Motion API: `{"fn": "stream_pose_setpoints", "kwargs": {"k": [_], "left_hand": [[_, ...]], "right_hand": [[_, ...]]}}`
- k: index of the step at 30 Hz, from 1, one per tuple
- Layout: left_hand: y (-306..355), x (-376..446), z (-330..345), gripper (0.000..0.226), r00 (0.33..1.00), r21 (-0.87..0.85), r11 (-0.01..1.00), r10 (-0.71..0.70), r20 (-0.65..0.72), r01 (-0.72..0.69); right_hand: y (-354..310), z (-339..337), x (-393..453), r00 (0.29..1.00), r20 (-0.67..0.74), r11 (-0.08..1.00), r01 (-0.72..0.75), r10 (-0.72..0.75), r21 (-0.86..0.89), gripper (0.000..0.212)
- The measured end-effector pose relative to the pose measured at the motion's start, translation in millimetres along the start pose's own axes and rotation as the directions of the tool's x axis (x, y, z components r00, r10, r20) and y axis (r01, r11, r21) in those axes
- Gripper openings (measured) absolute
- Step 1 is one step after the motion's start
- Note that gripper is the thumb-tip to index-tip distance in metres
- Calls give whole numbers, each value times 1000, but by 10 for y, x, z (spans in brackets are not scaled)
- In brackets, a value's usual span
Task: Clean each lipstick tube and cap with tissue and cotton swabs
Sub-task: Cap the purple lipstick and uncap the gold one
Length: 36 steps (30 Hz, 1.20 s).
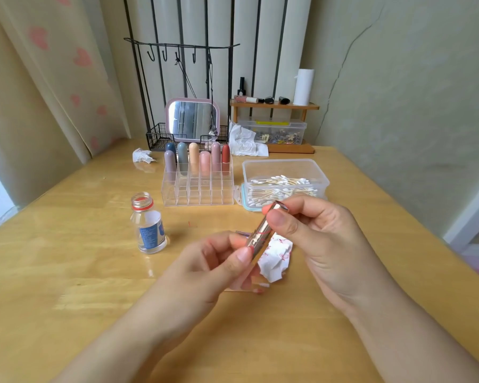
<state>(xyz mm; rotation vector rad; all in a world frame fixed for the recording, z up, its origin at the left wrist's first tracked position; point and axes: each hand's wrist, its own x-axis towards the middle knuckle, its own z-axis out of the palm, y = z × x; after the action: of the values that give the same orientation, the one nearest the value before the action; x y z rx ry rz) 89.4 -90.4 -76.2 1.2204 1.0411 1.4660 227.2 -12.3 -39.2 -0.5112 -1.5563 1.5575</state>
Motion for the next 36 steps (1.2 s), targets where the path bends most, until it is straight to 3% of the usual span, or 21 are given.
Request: {"fn": "stream_pose_setpoints", "kwargs": {"k": [2,4,7,10,14,16,19,21,25,28,31,34,36], "left_hand": [[-2,-3,29,18,992,10,999,40,-119,-39],[-44,7,24,27,987,-5,1000,30,-156,-31],[-85,23,3,50,995,-87,992,-92,-26,90],[-85,21,-13,56,990,-105,985,-135,43,138],[-61,11,-1,21,997,-100,995,-30,-68,23],[-63,20,1,26,995,-118,992,-47,-88,37],[-86,25,12,51,991,-128,982,-132,36,135],[-78,12,12,46,988,-101,984,-141,67,147],[-39,0,11,17,999,-72,997,-32,5,32],[-55,20,37,19,995,-49,999,-28,-100,23],[-64,21,51,23,995,33,999,-30,-93,33],[-62,16,38,26,986,24,998,-55,-156,60],[-64,18,23,27,975,38,997,-52,-217,62]], "right_hand": [[25,15,5,999,-32,1000,8,-8,-5,20],[45,33,3,999,-49,1000,-3,3,10,20],[39,34,3,998,-48,999,-26,28,34,19],[28,11,9,998,-34,997,-49,51,56,17],[17,5,10,998,-48,998,-39,41,40,18],[4,16,-2,998,-53,999,-36,38,37,19],[12,8,-4,997,-41,997,-64,66,39,18],[32,-9,5,996,-20,997,-82,82,18,19],[55,-27,17,996,-27,996,-85,85,7,20],[77,-13,16,995,-60,996,-83,82,-14,20],[87,-4,37,996,-55,992,-81,76,-97,27],[100,-102,70,990,-80,951,-133,115,-280,53],[126,-228,112,975,-200,830,-194,102,-523,41]]}}
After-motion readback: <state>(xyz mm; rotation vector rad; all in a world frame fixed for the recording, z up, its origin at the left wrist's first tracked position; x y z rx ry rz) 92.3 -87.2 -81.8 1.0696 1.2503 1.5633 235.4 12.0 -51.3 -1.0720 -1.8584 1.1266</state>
